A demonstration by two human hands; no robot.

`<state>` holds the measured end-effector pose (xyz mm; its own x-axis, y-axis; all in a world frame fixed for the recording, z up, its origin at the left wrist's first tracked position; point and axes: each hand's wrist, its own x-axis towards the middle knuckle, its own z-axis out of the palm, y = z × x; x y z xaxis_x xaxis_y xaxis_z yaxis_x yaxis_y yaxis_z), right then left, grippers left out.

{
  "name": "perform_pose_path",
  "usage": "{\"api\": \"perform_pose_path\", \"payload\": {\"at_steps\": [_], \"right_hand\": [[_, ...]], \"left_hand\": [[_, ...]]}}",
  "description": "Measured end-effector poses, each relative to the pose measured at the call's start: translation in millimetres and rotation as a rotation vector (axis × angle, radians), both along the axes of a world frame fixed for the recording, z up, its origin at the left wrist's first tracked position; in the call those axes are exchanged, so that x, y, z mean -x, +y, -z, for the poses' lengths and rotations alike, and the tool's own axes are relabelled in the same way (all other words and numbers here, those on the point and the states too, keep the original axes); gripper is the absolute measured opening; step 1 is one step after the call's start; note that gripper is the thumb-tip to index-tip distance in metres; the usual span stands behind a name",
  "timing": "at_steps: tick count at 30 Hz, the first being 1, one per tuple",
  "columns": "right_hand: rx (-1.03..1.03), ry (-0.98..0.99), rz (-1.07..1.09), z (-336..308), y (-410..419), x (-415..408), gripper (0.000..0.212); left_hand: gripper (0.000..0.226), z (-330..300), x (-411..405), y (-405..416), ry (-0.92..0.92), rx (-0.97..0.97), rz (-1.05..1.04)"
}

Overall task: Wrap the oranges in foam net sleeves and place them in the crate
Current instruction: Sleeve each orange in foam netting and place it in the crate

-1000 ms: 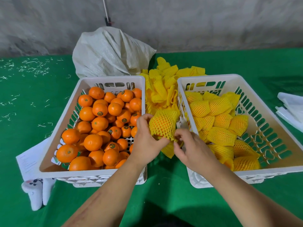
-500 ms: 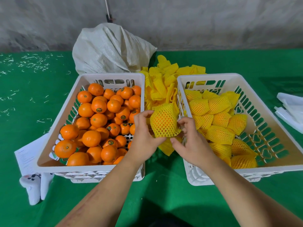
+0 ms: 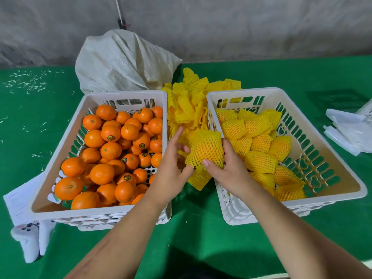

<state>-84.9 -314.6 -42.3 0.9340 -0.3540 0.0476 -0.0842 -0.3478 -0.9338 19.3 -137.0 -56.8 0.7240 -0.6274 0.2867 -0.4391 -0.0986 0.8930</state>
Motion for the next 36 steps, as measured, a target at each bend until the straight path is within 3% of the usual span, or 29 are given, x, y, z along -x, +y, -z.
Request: {"api": "perform_pose_path", "payload": {"at_steps": [2, 6, 11, 14, 16, 18, 21, 24, 31, 32, 34, 36], "right_hand": [[0.0, -0.018, 0.024, 3, -1, 1, 0.085], [-0.046, -0.056, 0.128, 4, -1, 3, 0.075], [0.059, -0.125, 0.191, 2, 4, 6, 0.071], [0.311, -0.182, 0.436, 6, 4, 7, 0.085], [0.448, -0.115, 0.636, 9, 4, 6, 0.098], [0.502, 0.053, 0.683, 10, 5, 2, 0.106], [0.664, 0.318, 0.49, 14, 1, -3, 0.099], [0.867, 0.398, 0.321, 14, 0, -8, 0.087], [1.679, 0.583, -0.265, 24, 15, -22, 0.062], [1.698, 0.638, -0.34, 26, 19, -26, 0.056], [1.515, 0.749, -0.448, 36, 28, -34, 0.061], [1.284, 0.835, -0.556, 50, 36, -39, 0.069]], "left_hand": [[0.08, -1, 0, 1, 0.018, 0.021, -0.049], [0.041, -2, 3, -4, -0.066, -0.146, -0.006], [0.028, -2, 3, -6, -0.01, -0.18, 0.099], [0.026, -2, 7, -7, -0.049, -0.187, 0.135], [0.025, -3, 7, -8, -0.046, -0.17, 0.097], [0.023, -3, 5, -9, -0.04, -0.157, 0.054], [0.022, -2, 4, -10, -0.056, -0.158, 0.042], [0.019, 0, 3, -9, -0.023, -0.099, 0.029], [0.015, -3, -8, -9, 0.362, 0.32, -0.164], [0.015, -4, -14, -9, 0.392, 0.336, -0.166], [0.015, -5, -25, -3, 0.411, 0.328, -0.171], [0.012, 1, -37, 9, 0.226, 0.21, -0.295]]}}
